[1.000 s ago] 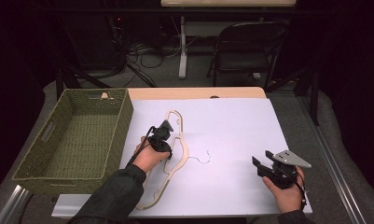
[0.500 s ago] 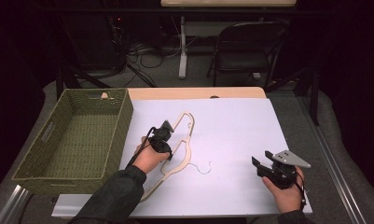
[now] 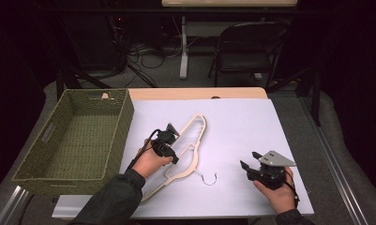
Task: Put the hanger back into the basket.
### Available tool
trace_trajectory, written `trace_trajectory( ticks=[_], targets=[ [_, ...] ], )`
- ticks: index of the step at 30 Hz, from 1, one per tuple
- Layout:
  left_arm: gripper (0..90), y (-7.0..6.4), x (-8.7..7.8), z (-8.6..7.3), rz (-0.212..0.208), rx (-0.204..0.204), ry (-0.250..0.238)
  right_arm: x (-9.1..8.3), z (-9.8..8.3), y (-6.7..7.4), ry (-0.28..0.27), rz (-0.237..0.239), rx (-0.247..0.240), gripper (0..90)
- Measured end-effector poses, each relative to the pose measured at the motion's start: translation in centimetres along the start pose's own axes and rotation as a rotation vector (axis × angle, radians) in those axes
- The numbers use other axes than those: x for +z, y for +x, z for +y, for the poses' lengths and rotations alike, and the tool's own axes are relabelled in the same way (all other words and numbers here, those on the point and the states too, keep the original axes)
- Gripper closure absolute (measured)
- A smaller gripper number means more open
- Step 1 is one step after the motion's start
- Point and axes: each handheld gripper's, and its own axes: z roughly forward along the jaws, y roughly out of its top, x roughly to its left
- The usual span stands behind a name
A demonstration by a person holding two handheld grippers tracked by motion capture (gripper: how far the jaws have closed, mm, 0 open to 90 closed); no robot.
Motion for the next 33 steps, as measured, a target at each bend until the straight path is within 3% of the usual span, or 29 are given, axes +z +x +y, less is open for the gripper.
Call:
trace_trajectory(
  ticks=[1, 2, 3, 4, 5, 8, 13, 16, 18, 19, 26, 33],
  targets=[
    [84.9, 0.0, 0.0, 0.0, 0.0, 0.0, 0.0, 0.0, 0.0, 0.0, 0.0, 0.0, 0.0, 41.6],
    [84.9, -0.1, -0.1, -0.1, -0.018, 0.015, -0.003, 0.7, 0.3, 0.8, 0.012, 0.022, -0.067, 41.7],
    [85.0, -0.2, -0.2, -0.1, -0.031, 0.019, -0.006, 0.7, 0.5, 1.1, 0.041, 0.039, -0.096, 41.7],
    [85.0, -0.2, -0.2, -0.1, -0.031, 0.019, -0.006, 0.7, 0.5, 1.1, 0.041, 0.039, -0.096, 41.7],
    [85.0, -0.3, -0.3, -0.2, -0.033, 0.025, -0.01, 1.3, 0.5, 1.6, 0.018, 0.051, -0.132, 41.7],
    [85.1, -0.8, -0.6, -0.3, -0.046, 0.054, -0.028, 2.4, 0.9, 2.4, 0.024, 0.077, -0.212, 42.5],
    [85.1, -1.3, -0.6, -0.4, -0.051, 0.091, -0.03, 3.8, 1.3, 2.9, 0.046, 0.088, -0.272, 43.7],
    [85.1, -1.8, -0.5, -0.5, -0.047, 0.115, -0.033, 5.5, 1.6, 3.7, 0.067, 0.093, -0.346, 43.7],
    [85.1, -1.9, -0.5, -0.5, -0.051, 0.12, -0.032, 5.7, 1.7, 3.9, 0.072, 0.095, -0.353, 43.6],
    [85.1, -2.0, -0.5, -0.6, -0.051, 0.123, -0.035, 6.3, 1.8, 4.4, 0.079, 0.1, -0.383, 43.4],
    [85.1, -2.3, -0.6, -0.7, -0.056, 0.138, -0.052, 7.4, 2.1, 5.7, 0.088, 0.106, -0.467, 42.1],
    [85.1, -2.5, -0.6, -0.7, -0.063, 0.149, -0.05, 7.9, 2.5, 6.5, 0.082, 0.104, -0.51, 41.1]
  ],
)
